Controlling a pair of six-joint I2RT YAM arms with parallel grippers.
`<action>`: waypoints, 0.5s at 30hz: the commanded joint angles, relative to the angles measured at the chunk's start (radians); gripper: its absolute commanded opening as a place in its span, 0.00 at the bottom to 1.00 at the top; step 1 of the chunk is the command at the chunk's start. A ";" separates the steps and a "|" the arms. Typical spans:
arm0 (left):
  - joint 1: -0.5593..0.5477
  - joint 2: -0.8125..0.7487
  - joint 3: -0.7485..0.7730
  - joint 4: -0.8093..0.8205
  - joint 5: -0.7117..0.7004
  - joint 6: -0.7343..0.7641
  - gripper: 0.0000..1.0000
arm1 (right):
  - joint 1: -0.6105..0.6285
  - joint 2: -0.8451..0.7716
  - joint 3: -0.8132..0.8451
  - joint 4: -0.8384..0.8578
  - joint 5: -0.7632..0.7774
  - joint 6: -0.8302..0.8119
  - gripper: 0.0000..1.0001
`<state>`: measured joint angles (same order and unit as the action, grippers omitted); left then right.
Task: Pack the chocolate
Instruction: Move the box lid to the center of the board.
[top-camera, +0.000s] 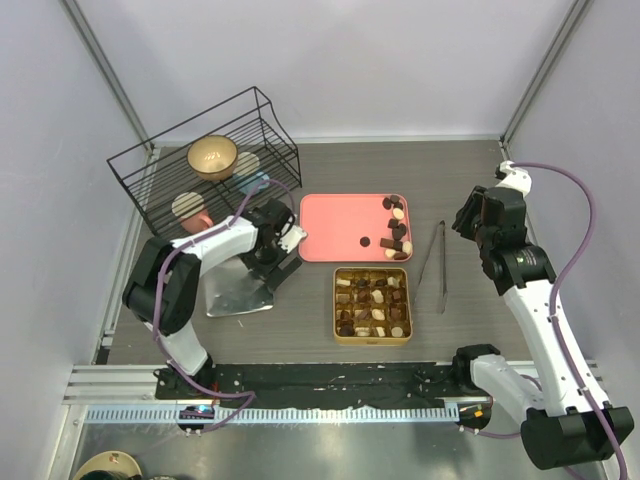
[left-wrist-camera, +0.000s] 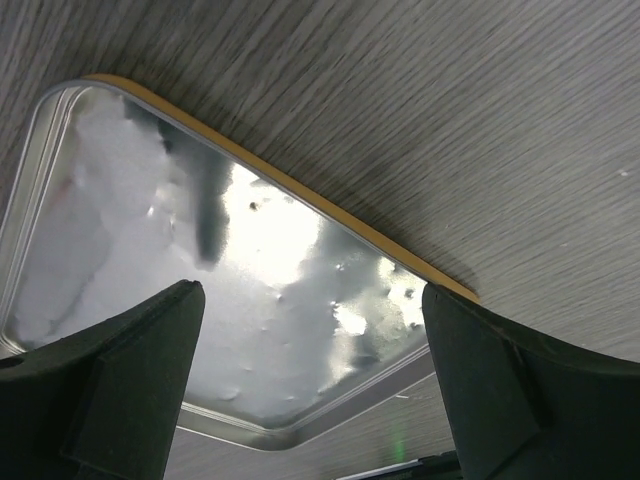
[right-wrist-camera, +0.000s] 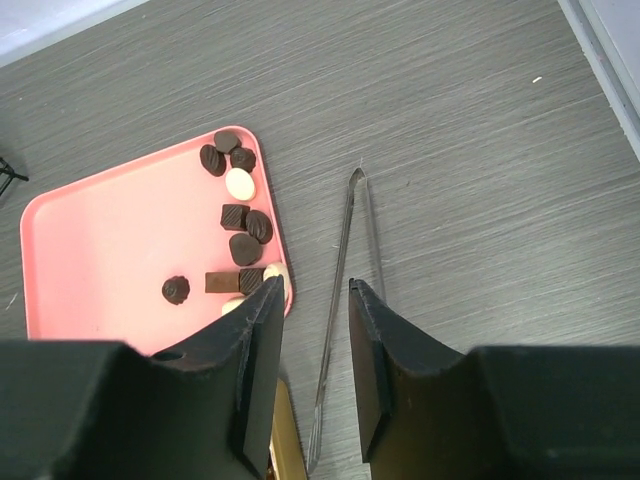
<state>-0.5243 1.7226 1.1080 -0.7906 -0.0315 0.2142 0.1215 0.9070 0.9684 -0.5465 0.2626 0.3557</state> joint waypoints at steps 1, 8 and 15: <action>-0.019 0.032 0.029 0.056 0.064 -0.048 0.96 | 0.001 -0.034 0.013 0.000 -0.034 -0.020 0.37; -0.019 -0.043 0.079 -0.036 0.120 -0.056 0.94 | 0.000 -0.033 0.032 -0.013 -0.088 -0.014 0.37; -0.019 -0.074 0.121 -0.090 0.166 -0.096 0.93 | 0.000 -0.026 0.027 -0.007 -0.112 -0.007 0.37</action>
<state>-0.5411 1.6924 1.1809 -0.8459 0.0860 0.1555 0.1215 0.8898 0.9688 -0.5640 0.1772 0.3470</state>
